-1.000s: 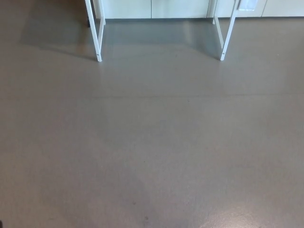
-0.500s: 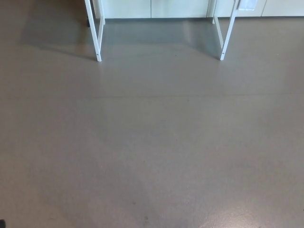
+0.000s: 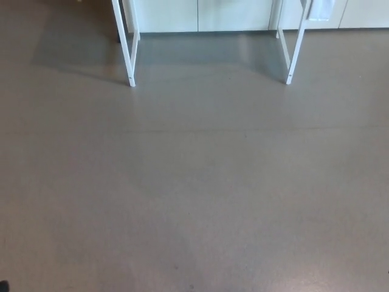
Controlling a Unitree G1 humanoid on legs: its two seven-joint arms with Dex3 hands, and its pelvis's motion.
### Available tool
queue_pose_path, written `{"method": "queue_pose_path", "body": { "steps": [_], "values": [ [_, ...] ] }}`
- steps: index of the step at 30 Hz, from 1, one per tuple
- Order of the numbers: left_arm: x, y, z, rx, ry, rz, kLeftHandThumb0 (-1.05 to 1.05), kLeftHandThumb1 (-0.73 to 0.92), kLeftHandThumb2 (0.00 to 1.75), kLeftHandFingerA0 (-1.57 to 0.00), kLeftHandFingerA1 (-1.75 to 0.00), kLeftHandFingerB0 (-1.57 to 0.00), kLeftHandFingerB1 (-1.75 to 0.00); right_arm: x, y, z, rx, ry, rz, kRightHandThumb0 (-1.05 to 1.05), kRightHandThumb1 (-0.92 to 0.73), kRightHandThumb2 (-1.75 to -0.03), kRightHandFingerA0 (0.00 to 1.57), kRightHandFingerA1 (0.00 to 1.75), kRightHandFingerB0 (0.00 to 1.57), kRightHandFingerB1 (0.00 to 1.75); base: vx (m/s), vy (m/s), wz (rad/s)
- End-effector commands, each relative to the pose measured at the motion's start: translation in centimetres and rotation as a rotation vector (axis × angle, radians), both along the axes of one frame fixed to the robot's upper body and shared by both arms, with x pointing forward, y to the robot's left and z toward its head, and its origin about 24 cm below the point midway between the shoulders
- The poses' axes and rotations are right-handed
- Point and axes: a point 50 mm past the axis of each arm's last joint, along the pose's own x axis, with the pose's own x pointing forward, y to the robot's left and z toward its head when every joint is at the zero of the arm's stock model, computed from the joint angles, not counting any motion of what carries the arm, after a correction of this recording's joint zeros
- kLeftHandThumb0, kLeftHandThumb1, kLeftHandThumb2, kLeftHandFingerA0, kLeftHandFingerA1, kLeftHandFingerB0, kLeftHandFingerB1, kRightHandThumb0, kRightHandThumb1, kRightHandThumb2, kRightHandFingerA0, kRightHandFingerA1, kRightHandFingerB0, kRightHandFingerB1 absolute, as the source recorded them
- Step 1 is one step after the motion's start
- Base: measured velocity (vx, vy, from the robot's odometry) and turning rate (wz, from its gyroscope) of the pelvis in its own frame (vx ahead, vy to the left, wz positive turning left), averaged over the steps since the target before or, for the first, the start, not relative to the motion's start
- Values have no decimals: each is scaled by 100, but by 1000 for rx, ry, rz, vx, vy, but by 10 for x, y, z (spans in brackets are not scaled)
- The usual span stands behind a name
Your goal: The robot walks towards a desk on which a shovel is kept on the left hand side and a container is kept on the right hand side. The robot picks up the shovel using its left hand and places it in the container.
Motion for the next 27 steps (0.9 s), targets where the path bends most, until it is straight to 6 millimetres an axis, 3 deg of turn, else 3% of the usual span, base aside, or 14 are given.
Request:
{"method": "queue_pose_path", "body": {
  "steps": [1, 5, 10, 19, 22, 27],
  "values": [
    [3, 5, 4, 4, -6, 12, -19, 69, 62, -27, -39, -18, -32, 3, -2, 2, 1, -24, -16, 1, -51, -54, 56, 72, 35, 54, 139, 268, -24],
    [1, 5, 3, 7, 2, 14, -18, 69, 62, -28, -39, -19, -31, -1, -1, 1, -19, -19, 7, 0, -51, -54, 54, 68, 32, 51, 174, 572, -8],
    [0, 5, 3, 4, -2, -8, -20, 70, 62, -26, -38, -17, -31, -1, -1, 2, -10, -25, 8, 0, -49, -53, 50, 67, 32, 52, 229, 133, 6],
    [0, 4, 3, 9, 0, -3, -17, 71, 62, -28, -38, -18, -31, -2, -2, 2, -11, -21, 10, -4, -50, -53, 52, 66, 31, 50, 258, -122, 15],
    [5, 5, 6, 15, -2, -16, -18, 72, 63, -27, -38, -18, -31, 2, -1, 1, -23, -20, 9, -3, -50, -54, 63, 73, 33, 52, 263, -213, 41],
    [6, 4, 6, 22, 9, -5, -18, 70, 64, -28, -38, -20, -32, 1, 0, 0, -6, -19, -20, -1, -50, -54, 62, 74, 34, 52, 272, -116, 0]
  ]
}}
